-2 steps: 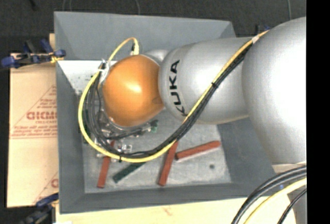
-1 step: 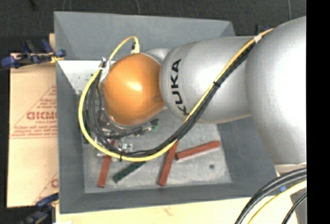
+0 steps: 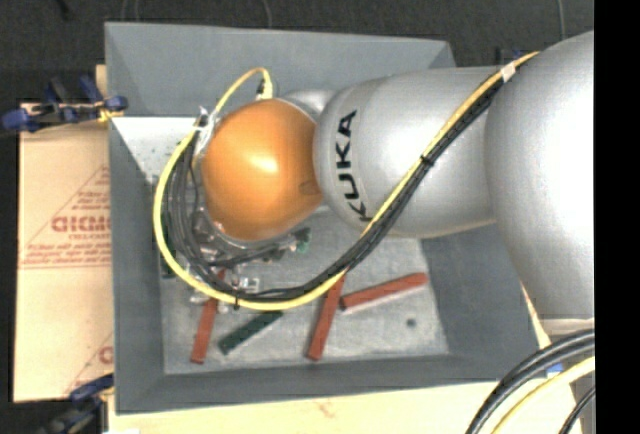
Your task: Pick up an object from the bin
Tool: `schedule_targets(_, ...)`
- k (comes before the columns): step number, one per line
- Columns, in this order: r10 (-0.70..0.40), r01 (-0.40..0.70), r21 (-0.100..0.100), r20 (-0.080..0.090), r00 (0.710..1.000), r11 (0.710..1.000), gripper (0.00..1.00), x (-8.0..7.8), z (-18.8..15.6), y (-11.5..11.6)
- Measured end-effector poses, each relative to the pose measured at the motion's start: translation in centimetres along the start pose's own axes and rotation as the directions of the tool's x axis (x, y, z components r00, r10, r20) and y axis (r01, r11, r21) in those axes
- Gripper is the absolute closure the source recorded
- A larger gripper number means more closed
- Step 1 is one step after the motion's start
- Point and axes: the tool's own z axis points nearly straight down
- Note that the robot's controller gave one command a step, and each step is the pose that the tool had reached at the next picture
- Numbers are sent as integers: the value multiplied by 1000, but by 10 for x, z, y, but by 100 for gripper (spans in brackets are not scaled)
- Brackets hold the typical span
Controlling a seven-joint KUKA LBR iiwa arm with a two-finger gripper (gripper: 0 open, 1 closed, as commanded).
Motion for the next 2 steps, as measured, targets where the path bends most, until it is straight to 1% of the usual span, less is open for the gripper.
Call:
schedule_targets(1,0,0,-1,0,1000,1000,100,0,-17,0)
schedule_targets(2,2,-2,5,3,1000,1000,100,0,-30,-1)
